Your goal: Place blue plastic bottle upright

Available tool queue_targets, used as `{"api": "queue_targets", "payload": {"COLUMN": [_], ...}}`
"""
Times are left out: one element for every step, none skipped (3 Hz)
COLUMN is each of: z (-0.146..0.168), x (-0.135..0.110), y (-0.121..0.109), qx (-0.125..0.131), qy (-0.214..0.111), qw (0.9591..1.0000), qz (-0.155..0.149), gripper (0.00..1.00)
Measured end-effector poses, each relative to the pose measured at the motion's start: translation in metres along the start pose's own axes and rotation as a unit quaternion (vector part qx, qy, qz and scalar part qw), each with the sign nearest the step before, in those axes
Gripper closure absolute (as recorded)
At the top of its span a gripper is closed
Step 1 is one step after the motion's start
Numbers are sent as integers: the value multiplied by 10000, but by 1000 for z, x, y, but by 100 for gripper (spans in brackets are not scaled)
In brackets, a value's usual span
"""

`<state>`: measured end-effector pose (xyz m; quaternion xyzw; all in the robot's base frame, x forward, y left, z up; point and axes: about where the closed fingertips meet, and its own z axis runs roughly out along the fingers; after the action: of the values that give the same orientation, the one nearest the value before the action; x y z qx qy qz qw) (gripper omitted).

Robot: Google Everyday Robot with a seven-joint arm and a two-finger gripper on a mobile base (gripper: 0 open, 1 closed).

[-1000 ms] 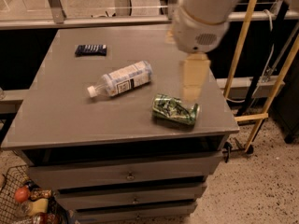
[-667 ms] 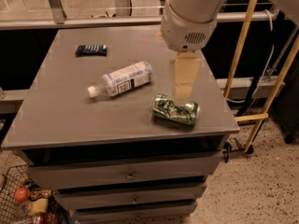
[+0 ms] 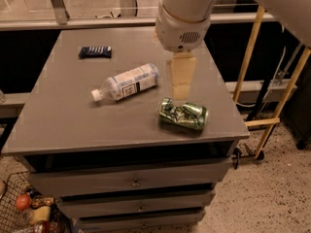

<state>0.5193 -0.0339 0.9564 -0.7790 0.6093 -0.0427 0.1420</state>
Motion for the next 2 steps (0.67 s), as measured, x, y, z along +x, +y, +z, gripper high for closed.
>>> {"api": "queue_targets", "payload": {"z": [21,46], "x": [-20,-41], "y": [-34,-74], "qx": [-122,-227], "qy": [97,275], "qw": [9982,9949], "qz": [-575,-948], "gripper": [0,0]}}
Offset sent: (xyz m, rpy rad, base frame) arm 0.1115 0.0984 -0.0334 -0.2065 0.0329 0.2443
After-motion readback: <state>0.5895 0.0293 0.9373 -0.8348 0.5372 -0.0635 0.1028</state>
